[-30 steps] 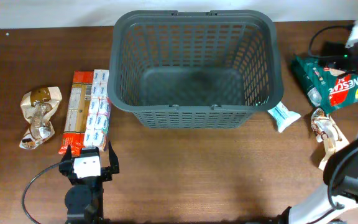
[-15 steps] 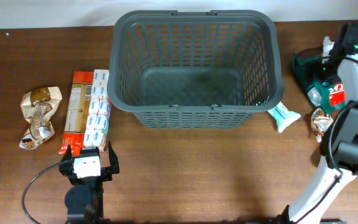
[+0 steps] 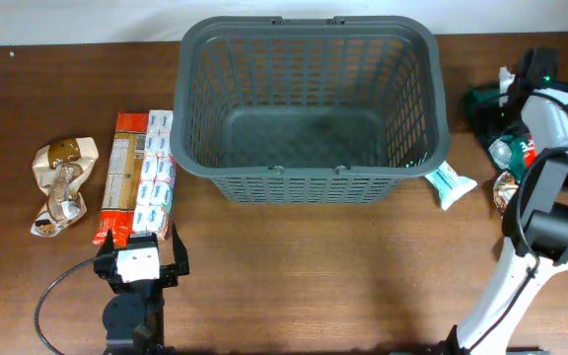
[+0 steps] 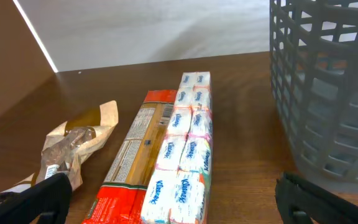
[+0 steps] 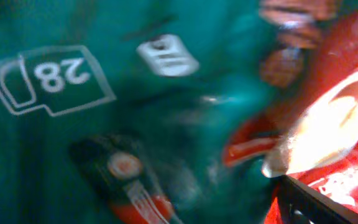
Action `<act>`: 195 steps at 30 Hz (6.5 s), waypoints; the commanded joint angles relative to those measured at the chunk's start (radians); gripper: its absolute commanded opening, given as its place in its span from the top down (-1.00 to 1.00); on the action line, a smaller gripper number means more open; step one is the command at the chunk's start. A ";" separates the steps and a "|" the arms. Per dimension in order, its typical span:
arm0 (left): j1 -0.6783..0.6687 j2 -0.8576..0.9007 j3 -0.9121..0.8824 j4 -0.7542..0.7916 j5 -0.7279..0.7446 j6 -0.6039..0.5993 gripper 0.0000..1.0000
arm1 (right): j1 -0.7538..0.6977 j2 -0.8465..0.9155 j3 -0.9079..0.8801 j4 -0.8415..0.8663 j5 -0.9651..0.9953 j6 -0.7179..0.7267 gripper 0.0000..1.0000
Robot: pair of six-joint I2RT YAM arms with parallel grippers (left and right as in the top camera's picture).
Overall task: Pack container
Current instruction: 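Reach the right gripper to the green Nescafé pouch and grasp it, then lift the pouch with the right gripper and drop it into the basket, then move the right gripper to the clear rice bag and grasp it, then carry the rice bag with the right gripper into the basket, release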
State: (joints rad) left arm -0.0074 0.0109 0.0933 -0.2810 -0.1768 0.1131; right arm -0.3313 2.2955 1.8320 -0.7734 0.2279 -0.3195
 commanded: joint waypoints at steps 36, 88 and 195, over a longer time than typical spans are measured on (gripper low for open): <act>-0.003 -0.006 -0.005 0.003 -0.011 0.016 -0.99 | 0.267 -0.377 0.947 -0.486 -0.136 0.272 0.93; -0.003 -0.006 -0.005 0.003 -0.011 0.016 -0.99 | 0.820 -0.409 0.394 -0.483 -0.060 0.343 -0.61; -0.003 -0.006 -0.005 0.003 -0.011 0.016 -0.99 | 0.742 -0.441 0.551 -0.498 -0.338 0.109 0.93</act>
State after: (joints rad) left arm -0.0074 0.0105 0.0933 -0.2810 -0.1768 0.1131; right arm 0.3515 1.7802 2.4432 -1.2793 -0.1894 -0.1925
